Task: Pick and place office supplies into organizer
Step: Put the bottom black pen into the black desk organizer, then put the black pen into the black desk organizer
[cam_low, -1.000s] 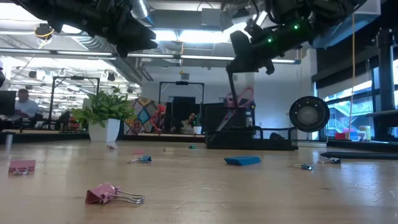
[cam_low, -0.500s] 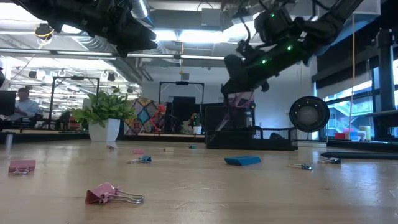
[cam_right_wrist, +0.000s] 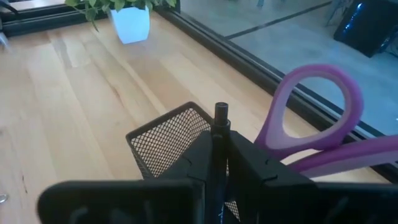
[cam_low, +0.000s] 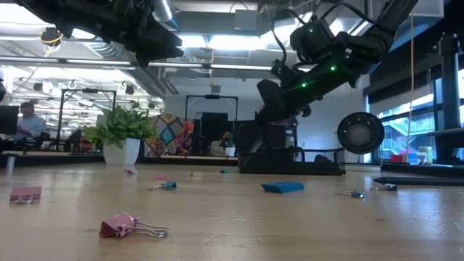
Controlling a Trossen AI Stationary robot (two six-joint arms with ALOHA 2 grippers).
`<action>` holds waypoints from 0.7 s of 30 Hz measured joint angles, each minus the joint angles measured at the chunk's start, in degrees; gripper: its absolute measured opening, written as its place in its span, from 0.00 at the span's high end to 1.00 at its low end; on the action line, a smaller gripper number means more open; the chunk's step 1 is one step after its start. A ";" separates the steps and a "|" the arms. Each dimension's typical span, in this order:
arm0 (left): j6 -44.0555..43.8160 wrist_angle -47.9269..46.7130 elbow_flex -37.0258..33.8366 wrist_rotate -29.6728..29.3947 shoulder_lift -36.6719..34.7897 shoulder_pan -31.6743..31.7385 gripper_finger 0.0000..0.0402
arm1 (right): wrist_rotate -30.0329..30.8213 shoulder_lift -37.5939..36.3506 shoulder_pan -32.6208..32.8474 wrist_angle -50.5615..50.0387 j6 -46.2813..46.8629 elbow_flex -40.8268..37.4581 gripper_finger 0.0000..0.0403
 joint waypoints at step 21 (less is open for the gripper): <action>0.00 0.00 0.02 0.00 0.00 0.00 0.58 | 0.11 0.00 1.16 -1.13 -2.20 5.22 0.62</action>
